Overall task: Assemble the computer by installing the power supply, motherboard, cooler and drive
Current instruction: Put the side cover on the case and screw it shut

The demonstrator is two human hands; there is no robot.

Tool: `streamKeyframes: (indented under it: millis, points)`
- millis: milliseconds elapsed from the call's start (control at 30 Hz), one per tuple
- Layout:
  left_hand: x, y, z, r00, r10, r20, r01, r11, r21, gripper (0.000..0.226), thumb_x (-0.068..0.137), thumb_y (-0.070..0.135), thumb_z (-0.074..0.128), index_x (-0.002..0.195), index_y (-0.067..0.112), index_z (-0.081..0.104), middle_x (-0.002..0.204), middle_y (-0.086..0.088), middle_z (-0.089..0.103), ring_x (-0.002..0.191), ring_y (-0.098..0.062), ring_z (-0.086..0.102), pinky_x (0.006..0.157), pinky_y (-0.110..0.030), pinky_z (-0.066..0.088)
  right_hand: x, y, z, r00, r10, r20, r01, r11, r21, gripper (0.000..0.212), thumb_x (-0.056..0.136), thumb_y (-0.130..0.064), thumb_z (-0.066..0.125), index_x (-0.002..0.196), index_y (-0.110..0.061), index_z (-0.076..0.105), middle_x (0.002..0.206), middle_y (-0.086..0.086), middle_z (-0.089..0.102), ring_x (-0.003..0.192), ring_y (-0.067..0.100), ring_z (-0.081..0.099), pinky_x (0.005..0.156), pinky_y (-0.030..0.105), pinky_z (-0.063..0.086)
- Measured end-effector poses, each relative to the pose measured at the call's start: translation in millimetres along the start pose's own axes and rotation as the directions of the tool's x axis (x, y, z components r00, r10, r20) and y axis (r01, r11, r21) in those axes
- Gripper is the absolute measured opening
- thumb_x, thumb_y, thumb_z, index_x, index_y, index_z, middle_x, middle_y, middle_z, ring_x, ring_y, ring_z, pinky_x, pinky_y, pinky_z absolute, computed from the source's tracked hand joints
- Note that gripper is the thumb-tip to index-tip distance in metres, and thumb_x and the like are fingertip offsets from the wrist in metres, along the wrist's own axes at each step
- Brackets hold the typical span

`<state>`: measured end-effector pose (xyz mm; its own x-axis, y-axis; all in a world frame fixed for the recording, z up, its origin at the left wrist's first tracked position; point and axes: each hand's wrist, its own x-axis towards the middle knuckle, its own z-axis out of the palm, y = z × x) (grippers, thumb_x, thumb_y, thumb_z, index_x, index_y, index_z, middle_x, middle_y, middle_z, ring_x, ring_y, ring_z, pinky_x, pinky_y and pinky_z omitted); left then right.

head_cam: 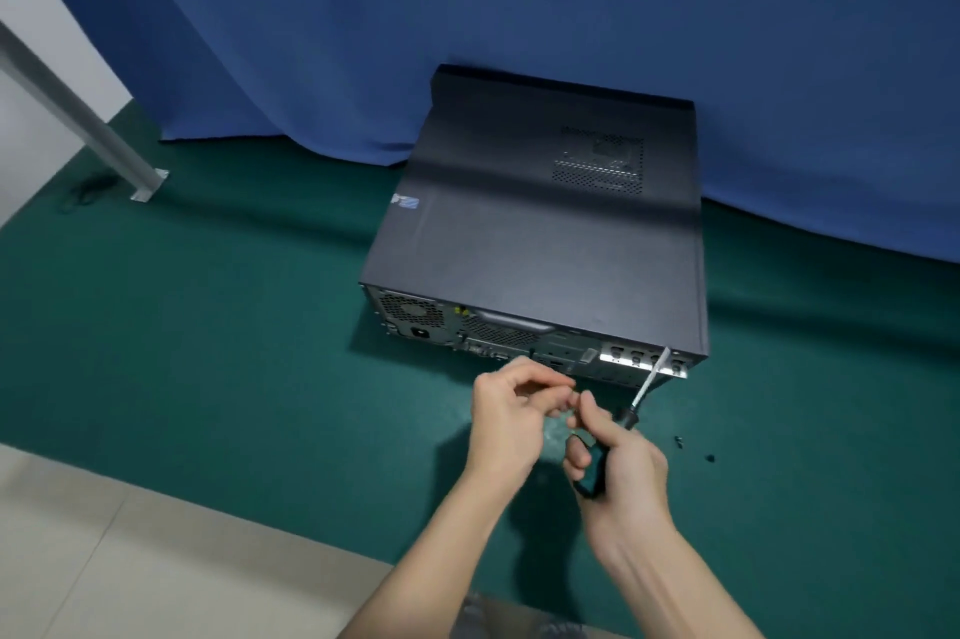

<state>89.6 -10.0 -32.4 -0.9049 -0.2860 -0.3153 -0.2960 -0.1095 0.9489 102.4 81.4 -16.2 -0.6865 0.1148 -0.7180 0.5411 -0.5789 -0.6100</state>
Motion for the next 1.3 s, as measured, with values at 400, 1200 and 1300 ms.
streamKeyframes:
  millis: [400,1200,1300]
  points:
    - [56.6,8.4,-65.2,0.853,-0.132,-0.505,-0.041,0.948,-0.317,0.027,0.078,-0.012,0.066,0.071,0.013,0.069,0.076,-0.013,0.068,0.058,-0.007,0.062,0.06,-0.013,0.048,29.2,26.6,83.1,0.815,-0.538,0.214,0.57,0.681,-0.459,0.012,0.087,-0.012,0.071,0.092,-0.022,0.073,0.053,-0.003,0.059,0.04,0.013,0.045,0.04,0.022,0.037]
    - [62.8,8.3,-48.9,0.823,-0.475,-0.312,0.09,0.651,-0.754,0.01,0.081,-0.009,0.066,0.079,0.001,0.064,0.06,-0.003,0.062,0.054,-0.01,0.059,0.062,-0.02,0.052,49.1,30.2,85.4,0.832,-0.498,0.244,0.553,0.717,-0.425,0.025,0.085,-0.013,0.073,0.102,-0.031,0.072,0.042,0.007,0.053,0.034,0.018,0.043,0.034,0.022,0.034]
    - [61.5,9.1,-43.4,0.805,-0.478,-0.351,0.073,0.668,-0.741,0.01,0.083,-0.007,0.067,0.079,0.002,0.064,0.06,-0.003,0.061,0.054,-0.009,0.057,0.061,-0.019,0.051,47.9,30.1,84.8,0.833,-0.496,0.245,0.552,0.714,-0.431,0.026,0.085,-0.012,0.073,0.101,-0.032,0.072,0.043,0.004,0.054,0.036,0.018,0.047,0.034,0.023,0.035]
